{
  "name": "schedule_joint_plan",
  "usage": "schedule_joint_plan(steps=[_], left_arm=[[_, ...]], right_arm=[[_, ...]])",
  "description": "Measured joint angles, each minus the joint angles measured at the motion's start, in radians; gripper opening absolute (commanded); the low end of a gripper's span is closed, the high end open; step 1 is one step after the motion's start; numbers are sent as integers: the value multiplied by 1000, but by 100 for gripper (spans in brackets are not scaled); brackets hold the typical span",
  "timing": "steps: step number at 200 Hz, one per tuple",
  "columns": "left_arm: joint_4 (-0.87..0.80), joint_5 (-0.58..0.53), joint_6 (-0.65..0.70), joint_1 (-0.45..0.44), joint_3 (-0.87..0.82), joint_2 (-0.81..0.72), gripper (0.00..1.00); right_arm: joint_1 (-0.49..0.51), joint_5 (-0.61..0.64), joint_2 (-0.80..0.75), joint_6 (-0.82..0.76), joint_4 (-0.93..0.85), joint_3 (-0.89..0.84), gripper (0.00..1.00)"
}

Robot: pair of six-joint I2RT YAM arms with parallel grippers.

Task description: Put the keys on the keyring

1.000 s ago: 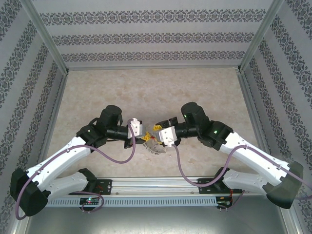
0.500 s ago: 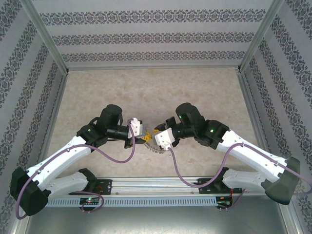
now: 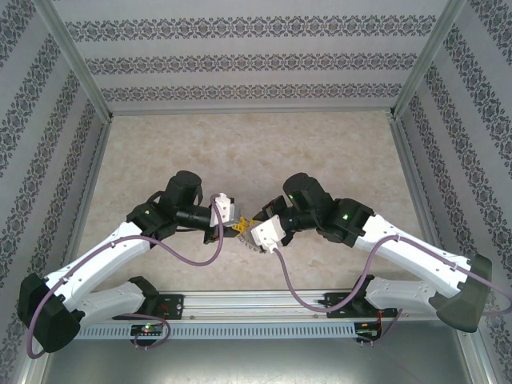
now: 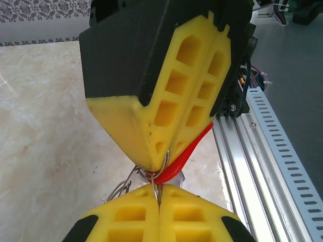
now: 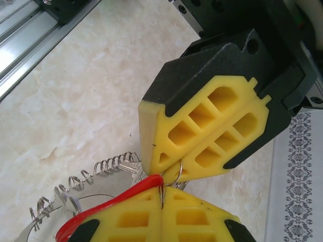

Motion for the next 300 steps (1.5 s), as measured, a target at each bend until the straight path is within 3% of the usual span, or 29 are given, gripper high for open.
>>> schedule_joint_plan(steps=[39,136,211,237,262,300], left_arm=[[0,-1,1,0,1,-18,0],[-1,21,-1,-8,20,-78,0],[52,84,-127,-6,21,-24,2],[58,89,-161,-6,21,-17,5],[78,86,-192,-5,19,-21,19],[116,49,-216,-3,1,-46,26]], right_arm=[[-4,-12,-31,39,35,-24,0],[-91,-291,-147,332,220,-143,0],[-100,-350,-166,574,425,-222,0],[-106,-362,-165,639,487,-250,0],[-106,-369,-161,700,558,-269,0],[-103,-377,-156,748,632,-288,0]])
